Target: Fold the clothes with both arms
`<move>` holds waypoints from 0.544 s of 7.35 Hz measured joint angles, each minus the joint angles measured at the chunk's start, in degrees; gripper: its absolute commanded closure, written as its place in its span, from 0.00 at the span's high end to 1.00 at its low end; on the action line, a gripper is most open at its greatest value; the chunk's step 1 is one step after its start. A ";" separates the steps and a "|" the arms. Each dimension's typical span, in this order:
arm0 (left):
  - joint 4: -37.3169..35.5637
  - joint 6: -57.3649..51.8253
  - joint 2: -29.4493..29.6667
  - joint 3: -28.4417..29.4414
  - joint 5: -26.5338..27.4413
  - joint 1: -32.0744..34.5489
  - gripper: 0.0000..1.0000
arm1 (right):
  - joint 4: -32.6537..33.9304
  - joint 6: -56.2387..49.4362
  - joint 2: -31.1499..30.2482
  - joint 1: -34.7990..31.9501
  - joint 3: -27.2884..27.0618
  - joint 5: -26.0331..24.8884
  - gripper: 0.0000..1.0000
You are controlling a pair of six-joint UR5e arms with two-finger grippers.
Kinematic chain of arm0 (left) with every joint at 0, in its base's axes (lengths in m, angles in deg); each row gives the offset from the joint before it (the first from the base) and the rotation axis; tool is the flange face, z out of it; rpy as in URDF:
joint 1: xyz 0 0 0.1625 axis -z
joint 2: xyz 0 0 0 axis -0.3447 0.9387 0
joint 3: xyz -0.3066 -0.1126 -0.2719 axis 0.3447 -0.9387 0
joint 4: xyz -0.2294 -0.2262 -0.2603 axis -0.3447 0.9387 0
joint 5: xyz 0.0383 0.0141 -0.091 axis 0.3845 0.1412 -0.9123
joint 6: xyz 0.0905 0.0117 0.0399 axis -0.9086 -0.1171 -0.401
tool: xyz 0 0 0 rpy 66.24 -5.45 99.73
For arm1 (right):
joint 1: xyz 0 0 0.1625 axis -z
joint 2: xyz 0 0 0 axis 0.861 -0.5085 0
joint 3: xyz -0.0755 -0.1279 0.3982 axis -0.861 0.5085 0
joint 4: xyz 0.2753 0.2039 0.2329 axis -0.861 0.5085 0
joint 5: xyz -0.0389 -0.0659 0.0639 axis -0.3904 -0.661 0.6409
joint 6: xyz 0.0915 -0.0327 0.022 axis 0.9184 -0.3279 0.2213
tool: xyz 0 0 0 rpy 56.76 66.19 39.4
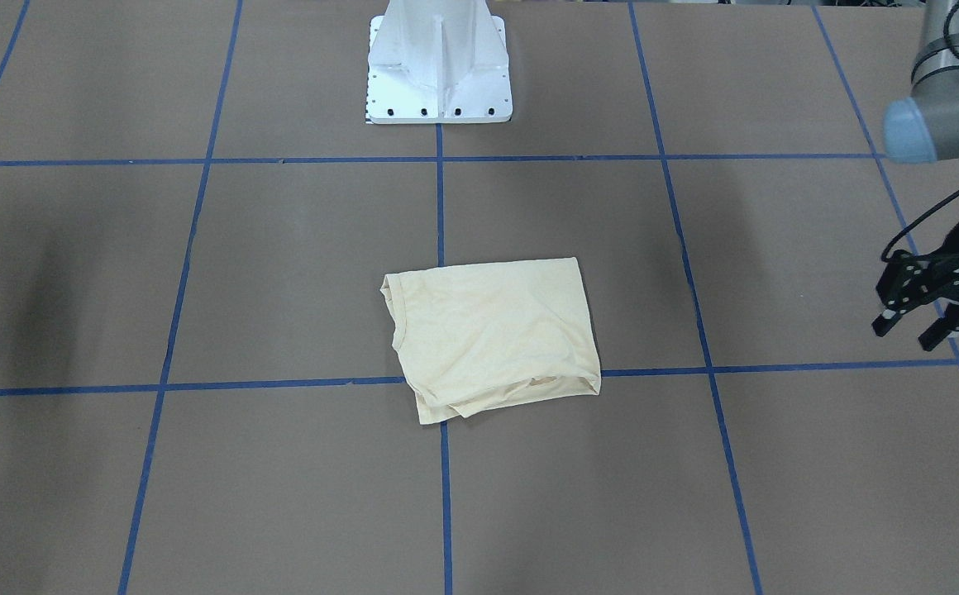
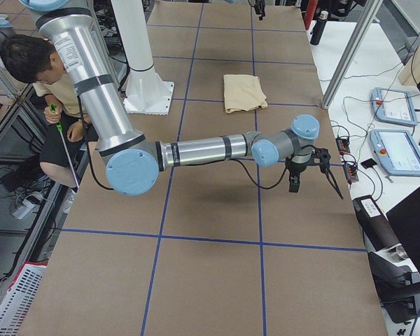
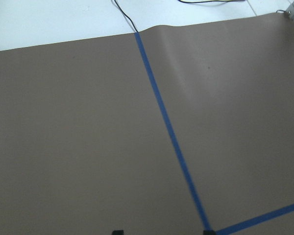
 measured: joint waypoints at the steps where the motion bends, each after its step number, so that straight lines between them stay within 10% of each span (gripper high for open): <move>1: -2.05 -9.01 -1.81 1.39 -2.17 4.49 1.00 | 3.36 -9.59 -3.16 -4.05 -0.49 1.13 1.00; 4: -6.10 -24.51 -3.55 7.16 -4.18 13.36 1.00 | 9.39 -20.91 -8.26 -10.87 -2.47 5.00 1.00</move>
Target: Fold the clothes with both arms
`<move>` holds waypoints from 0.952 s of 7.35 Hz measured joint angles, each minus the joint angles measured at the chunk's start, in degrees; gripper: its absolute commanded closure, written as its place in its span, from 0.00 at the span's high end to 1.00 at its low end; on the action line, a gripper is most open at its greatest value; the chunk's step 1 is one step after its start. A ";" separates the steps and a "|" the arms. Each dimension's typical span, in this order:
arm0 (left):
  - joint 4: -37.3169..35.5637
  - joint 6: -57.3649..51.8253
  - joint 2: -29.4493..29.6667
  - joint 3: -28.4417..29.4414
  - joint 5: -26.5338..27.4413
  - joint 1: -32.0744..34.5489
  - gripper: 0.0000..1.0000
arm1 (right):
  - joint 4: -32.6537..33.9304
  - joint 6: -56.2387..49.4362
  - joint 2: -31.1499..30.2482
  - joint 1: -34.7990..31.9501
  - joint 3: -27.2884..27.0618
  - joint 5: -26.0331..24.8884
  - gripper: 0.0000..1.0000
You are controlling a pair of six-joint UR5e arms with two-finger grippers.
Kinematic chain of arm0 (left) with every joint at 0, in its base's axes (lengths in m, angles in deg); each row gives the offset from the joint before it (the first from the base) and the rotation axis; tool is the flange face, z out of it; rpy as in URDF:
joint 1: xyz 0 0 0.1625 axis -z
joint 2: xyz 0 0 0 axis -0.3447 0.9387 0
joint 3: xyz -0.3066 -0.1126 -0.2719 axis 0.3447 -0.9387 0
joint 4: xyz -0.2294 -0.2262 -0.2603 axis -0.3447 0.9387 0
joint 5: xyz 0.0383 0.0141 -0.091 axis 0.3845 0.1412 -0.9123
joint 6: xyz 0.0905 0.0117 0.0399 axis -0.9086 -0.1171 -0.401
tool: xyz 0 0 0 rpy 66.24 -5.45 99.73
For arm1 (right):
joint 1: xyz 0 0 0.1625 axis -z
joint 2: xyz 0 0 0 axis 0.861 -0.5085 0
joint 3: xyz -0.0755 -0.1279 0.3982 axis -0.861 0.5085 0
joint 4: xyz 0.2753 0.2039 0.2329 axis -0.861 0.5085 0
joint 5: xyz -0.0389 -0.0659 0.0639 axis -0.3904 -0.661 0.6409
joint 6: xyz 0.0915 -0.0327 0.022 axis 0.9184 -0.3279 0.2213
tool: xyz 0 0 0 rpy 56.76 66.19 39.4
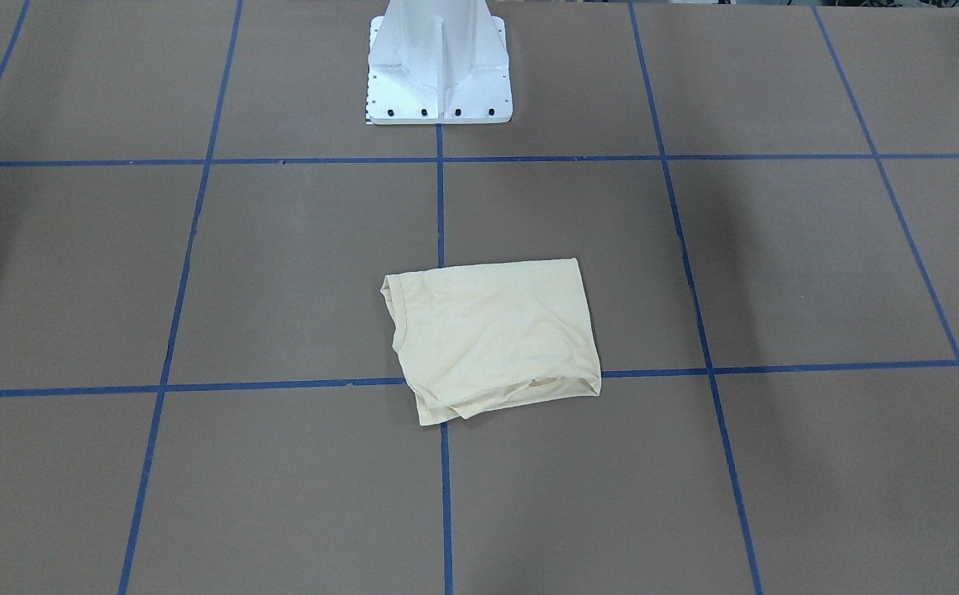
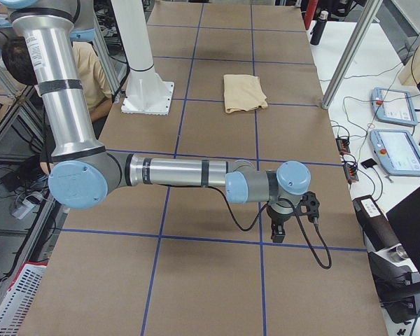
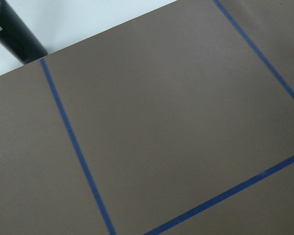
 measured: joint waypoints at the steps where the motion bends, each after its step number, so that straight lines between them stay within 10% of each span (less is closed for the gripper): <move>1: -1.21 -0.68 -0.18 0.41 -1.23 0.66 1.00 | 1.44 -0.66 -0.81 -0.35 -1.27 0.18 1.00; 7: -2.26 2.26 -11.57 -12.01 -0.17 1.95 1.00 | 1.69 -1.01 -6.92 -0.34 -6.35 -0.29 1.00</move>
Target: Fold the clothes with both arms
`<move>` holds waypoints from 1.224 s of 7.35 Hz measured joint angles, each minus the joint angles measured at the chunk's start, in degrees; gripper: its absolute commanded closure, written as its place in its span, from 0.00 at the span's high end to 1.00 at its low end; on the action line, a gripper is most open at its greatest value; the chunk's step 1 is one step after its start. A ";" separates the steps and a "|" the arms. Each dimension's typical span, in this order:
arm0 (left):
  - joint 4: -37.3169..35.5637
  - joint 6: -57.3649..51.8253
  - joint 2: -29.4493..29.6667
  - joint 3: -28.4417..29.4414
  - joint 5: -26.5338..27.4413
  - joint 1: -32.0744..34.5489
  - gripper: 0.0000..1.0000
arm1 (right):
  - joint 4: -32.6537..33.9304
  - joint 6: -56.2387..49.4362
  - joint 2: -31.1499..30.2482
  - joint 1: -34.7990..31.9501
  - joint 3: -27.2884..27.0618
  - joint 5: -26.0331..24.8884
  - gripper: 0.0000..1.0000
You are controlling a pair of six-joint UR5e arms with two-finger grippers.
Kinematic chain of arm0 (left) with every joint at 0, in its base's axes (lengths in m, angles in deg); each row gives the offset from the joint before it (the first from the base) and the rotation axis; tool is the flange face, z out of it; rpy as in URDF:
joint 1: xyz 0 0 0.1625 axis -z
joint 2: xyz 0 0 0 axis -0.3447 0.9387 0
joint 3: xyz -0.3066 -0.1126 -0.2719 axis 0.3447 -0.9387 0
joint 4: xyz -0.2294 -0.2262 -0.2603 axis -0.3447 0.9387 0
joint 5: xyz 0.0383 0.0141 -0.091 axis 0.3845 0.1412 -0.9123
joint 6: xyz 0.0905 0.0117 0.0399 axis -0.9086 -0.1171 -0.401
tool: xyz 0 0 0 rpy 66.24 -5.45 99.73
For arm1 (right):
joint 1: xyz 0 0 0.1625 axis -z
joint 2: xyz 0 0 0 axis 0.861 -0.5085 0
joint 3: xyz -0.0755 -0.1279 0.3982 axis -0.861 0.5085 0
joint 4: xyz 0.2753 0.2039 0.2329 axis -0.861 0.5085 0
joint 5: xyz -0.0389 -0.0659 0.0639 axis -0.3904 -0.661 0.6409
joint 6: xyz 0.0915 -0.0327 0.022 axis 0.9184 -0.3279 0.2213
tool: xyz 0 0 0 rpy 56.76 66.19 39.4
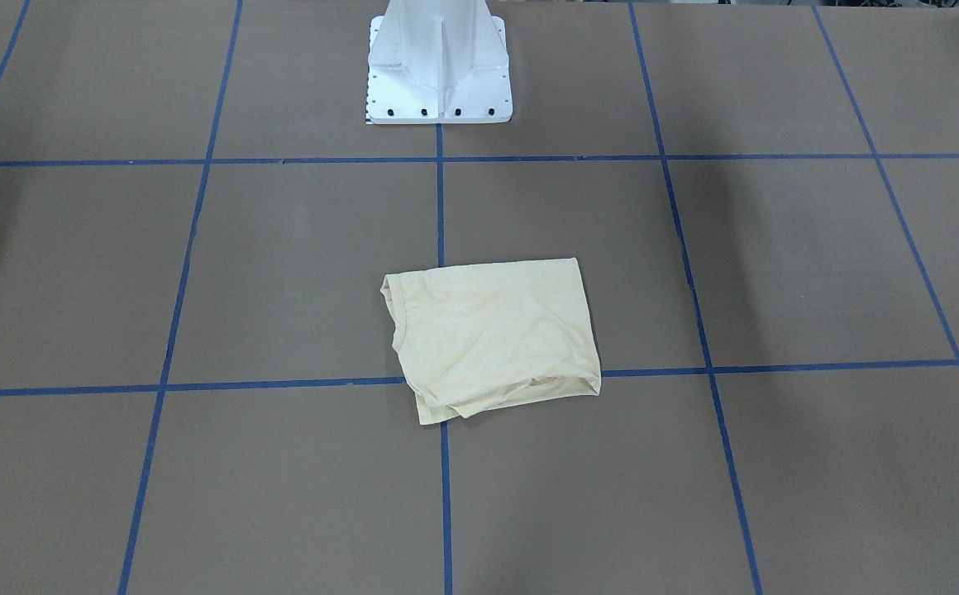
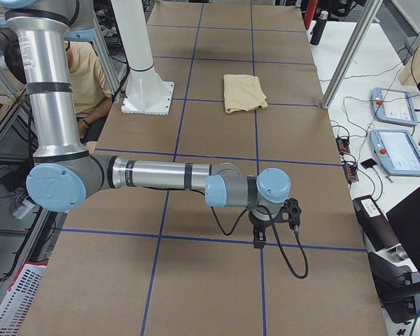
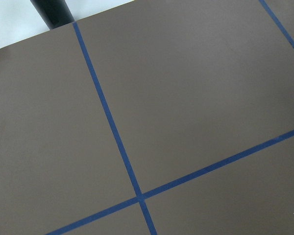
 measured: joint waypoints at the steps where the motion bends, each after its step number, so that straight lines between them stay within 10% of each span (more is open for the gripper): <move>1: -0.06 0.88 -2.30 -2.25 0.49 0.01 1.00 | 0.01 0.01 -1.61 0.01 -2.09 -0.31 1.00; 9: -0.19 12.73 -7.75 -9.17 -1.01 -0.06 1.00 | 0.57 0.56 -9.97 0.70 -13.38 -0.63 1.00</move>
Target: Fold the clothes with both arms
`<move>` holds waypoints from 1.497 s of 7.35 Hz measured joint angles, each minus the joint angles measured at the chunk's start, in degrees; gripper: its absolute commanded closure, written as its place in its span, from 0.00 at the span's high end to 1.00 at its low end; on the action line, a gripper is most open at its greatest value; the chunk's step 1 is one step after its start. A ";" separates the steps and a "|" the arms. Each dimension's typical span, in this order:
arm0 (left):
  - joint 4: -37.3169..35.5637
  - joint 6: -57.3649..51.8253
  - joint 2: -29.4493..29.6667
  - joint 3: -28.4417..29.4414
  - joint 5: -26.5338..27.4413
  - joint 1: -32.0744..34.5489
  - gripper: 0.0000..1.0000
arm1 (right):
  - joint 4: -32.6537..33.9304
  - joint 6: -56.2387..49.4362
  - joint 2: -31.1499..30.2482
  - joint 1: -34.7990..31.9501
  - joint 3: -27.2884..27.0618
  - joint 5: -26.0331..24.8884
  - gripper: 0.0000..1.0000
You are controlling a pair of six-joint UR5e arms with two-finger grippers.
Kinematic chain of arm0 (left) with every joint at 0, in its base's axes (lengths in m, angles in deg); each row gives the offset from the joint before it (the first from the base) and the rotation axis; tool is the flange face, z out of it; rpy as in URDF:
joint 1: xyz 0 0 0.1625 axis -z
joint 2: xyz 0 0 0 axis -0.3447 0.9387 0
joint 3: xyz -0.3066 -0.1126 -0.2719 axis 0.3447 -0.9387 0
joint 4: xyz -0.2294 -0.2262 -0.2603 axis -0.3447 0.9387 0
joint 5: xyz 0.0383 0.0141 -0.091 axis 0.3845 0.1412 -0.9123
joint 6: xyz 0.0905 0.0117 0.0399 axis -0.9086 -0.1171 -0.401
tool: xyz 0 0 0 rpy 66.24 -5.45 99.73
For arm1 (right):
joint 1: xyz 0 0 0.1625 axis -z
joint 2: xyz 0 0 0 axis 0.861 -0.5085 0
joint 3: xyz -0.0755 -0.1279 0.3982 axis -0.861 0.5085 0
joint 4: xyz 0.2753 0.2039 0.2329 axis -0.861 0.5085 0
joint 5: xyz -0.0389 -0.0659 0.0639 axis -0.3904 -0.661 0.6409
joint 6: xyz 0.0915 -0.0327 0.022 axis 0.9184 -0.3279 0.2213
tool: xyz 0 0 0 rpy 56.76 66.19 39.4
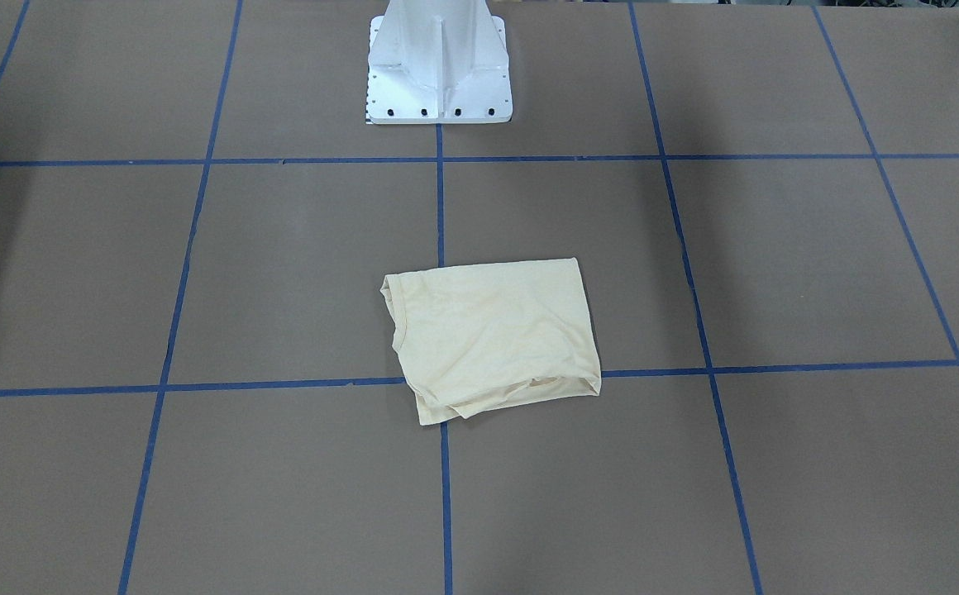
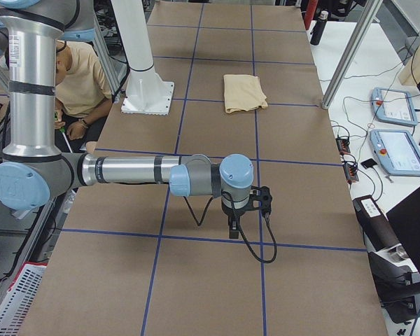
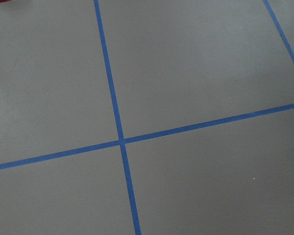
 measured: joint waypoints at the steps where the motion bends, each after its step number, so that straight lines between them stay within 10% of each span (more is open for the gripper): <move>1: 0.03 0.50 0.01 0.13 -0.12 0.01 1.00 | -0.05 -0.23 0.26 0.66 0.46 -0.01 1.00; 11: -0.67 1.00 0.16 0.87 -0.41 -0.11 1.00 | -0.67 -0.18 0.71 1.36 -0.28 2.10 1.00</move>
